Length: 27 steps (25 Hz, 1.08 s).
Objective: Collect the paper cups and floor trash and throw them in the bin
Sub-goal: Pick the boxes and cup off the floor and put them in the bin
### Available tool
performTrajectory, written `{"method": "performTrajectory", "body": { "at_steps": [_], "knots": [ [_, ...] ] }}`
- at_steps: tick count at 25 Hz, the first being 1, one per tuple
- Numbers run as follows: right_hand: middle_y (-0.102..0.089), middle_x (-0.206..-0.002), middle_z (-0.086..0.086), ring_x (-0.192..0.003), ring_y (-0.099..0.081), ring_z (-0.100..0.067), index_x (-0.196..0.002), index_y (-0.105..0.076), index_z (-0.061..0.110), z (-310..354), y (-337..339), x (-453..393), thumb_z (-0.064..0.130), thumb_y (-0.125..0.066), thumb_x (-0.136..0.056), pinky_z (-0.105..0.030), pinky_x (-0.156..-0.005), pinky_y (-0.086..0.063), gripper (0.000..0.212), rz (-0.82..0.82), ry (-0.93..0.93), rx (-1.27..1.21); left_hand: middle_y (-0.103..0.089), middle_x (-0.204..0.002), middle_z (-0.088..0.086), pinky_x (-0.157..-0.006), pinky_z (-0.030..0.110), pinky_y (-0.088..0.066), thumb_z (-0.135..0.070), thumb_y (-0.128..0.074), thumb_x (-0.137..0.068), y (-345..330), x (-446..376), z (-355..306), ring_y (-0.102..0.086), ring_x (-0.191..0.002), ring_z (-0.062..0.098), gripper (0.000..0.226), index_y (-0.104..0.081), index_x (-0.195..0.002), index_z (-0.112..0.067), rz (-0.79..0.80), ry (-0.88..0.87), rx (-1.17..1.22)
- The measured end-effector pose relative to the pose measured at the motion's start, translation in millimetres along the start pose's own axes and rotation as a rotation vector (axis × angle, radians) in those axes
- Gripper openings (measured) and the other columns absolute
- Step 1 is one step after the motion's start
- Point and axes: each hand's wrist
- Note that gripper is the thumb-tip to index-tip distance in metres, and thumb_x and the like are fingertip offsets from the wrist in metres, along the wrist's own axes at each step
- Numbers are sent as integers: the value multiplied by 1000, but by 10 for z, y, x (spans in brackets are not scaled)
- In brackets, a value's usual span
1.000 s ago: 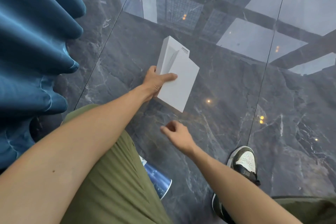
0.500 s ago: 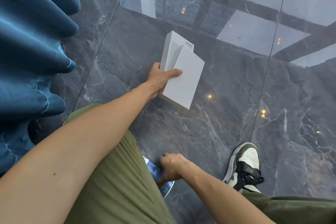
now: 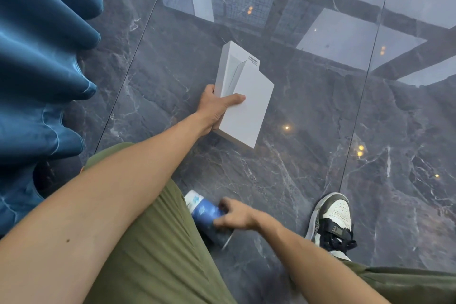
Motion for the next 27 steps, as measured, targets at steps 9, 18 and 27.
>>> {"method": "performTrajectory", "body": {
  "at_steps": [9,18,27],
  "knots": [
    [-72,-112,-15,-99,-72,-30,-115,-71,13,37,1329,1164,46,-70,-86,-47,-78,-65,43,-410,-116,-751,-68,-110,4,-69,31,-58,-21,-87,-81,-137,866,-533,-71,-95,22,60,-48,-125,-10,-136,43,182],
    [-74,-110,-17,-97,-75,-33,-118,-67,14,1132,1006,3725,53,-72,-85,-49,-75,-64,51,-476,-195,-1016,-69,-110,3,-63,28,-56,-22,-86,-82,548,3434,-1961,-71,-90,18,61,-50,-130,-10,-217,153,207],
    [-74,-114,-16,-93,-71,-27,-125,-67,19,2300,121,5617,61,-73,-75,-38,-69,-59,66,-432,-82,-1128,-68,-117,6,-89,46,-60,-37,-92,-75,1537,5665,-2418,-70,-105,26,70,-50,-125,-13,-167,288,90]
  ]
}}
Point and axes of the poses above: each hand's wrist, its own x-axis away from the middle knuckle, its own y-axis out of the back of the hand, z = x × y
